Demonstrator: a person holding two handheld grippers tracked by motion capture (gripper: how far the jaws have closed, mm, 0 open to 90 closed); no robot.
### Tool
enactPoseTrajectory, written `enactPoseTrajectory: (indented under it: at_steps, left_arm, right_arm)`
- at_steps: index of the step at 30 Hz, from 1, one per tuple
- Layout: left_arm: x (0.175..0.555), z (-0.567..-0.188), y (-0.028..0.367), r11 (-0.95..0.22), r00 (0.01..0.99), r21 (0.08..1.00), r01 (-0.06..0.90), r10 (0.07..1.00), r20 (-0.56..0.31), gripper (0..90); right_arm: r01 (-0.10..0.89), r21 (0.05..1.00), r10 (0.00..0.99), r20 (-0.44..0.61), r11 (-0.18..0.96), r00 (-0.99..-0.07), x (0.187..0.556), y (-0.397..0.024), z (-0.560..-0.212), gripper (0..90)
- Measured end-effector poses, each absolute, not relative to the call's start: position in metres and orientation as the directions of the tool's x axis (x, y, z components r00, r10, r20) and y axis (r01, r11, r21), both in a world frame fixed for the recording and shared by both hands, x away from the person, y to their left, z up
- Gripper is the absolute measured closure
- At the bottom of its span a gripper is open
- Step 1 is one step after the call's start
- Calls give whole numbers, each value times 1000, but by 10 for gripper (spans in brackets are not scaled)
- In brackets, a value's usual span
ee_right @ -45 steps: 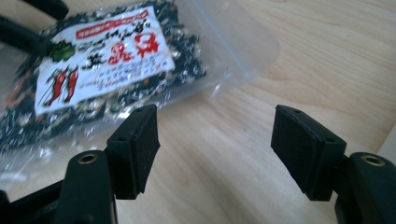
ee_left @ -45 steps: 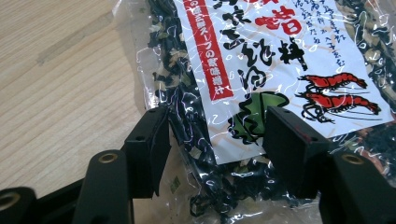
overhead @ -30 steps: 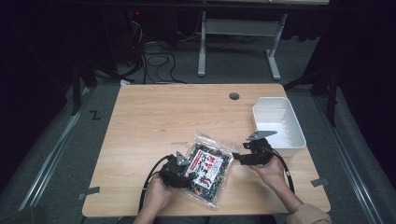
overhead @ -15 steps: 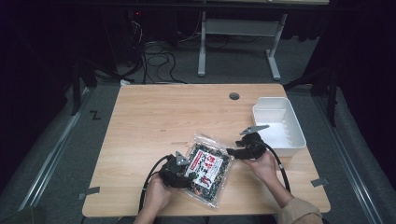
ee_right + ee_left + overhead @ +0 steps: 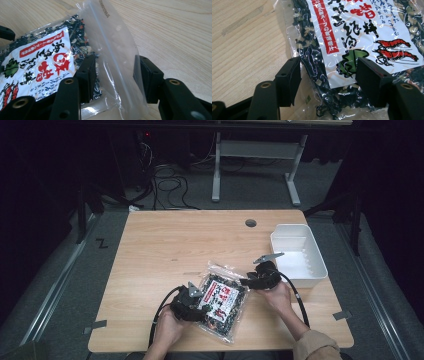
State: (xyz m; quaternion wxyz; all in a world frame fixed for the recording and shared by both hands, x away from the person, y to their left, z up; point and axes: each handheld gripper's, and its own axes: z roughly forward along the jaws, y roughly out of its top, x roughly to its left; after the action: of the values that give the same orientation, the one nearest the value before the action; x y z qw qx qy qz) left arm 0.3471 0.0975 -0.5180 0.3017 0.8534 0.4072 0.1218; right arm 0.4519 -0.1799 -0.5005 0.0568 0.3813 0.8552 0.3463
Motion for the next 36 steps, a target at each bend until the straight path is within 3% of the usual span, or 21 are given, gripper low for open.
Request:
enactPoseTrajectory:
  at_steps: [7,18,24,29,36]
  left_arm:
    - [347,-518,97,-486,639,616,619,768,-37,368]
    - [347,-518,97,-483,637,617,621,770,-39,365]
    - [348,-520,99,-468,630,624,626,775,-51,357]
    - [352,-523,104,-418,596,618,666,796,-104,277]
    - [352,-521,103,-411,589,631,658,803,-93,263]
  right_arm:
    - [623,631,691,183,462,-699,455,-184,-500,717]
    - [606,646,672,189,464,-716,455,-187,-500,892]
    - [576,660,648,173,482,-742,454,-187,-498,899]
    - [563,670,646,162,483,-746,452,-187,-494,900]
    - [537,686,630,147,490,-763,450,-192,-481,900]
